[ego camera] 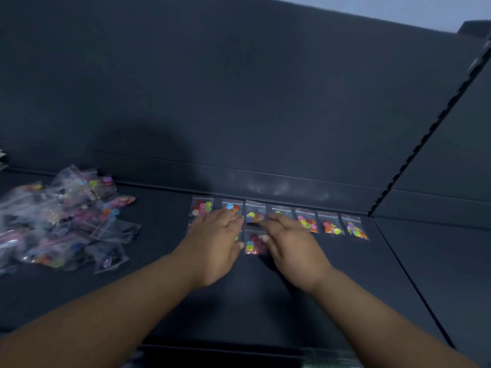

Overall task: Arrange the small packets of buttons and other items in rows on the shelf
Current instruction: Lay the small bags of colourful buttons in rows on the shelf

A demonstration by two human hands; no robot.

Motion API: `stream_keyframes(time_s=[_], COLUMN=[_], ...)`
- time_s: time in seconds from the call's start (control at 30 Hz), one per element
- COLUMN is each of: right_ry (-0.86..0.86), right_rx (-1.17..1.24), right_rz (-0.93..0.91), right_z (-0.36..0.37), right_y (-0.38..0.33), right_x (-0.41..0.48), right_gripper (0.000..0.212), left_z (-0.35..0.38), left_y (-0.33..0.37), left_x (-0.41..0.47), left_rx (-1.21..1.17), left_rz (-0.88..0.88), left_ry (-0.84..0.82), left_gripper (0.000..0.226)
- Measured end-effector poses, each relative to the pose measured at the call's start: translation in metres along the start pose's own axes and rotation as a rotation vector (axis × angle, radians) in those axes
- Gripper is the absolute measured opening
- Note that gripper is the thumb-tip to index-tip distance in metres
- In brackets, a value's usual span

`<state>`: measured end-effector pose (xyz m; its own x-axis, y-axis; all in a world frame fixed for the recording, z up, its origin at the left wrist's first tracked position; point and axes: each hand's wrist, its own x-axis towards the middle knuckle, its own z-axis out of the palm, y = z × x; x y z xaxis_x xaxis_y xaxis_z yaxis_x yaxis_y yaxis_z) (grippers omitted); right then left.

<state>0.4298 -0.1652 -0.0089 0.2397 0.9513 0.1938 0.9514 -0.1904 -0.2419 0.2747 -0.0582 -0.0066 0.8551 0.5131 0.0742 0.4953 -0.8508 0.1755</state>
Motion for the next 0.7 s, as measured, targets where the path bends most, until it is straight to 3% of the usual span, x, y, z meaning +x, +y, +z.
stream_keyframes(time_s=[0.43, 0.7], right_ry=[-0.098, -0.144], right_rx=[0.067, 0.304], right_rz=[-0.246, -0.072], right_z=[0.032, 0.065], right_y=[-0.124, -0.178], right_x=[0.1, 0.155], right_gripper=[0.043, 0.041], left_z=[-0.055, -0.069], left_y=[-0.133, -0.209], left_x=[-0.06, -0.072], left_rx=[0.103, 0.171], left_rz=[-0.413, -0.516], left_ry=[0.073, 0.117], left_gripper=[0.061, 0.052])
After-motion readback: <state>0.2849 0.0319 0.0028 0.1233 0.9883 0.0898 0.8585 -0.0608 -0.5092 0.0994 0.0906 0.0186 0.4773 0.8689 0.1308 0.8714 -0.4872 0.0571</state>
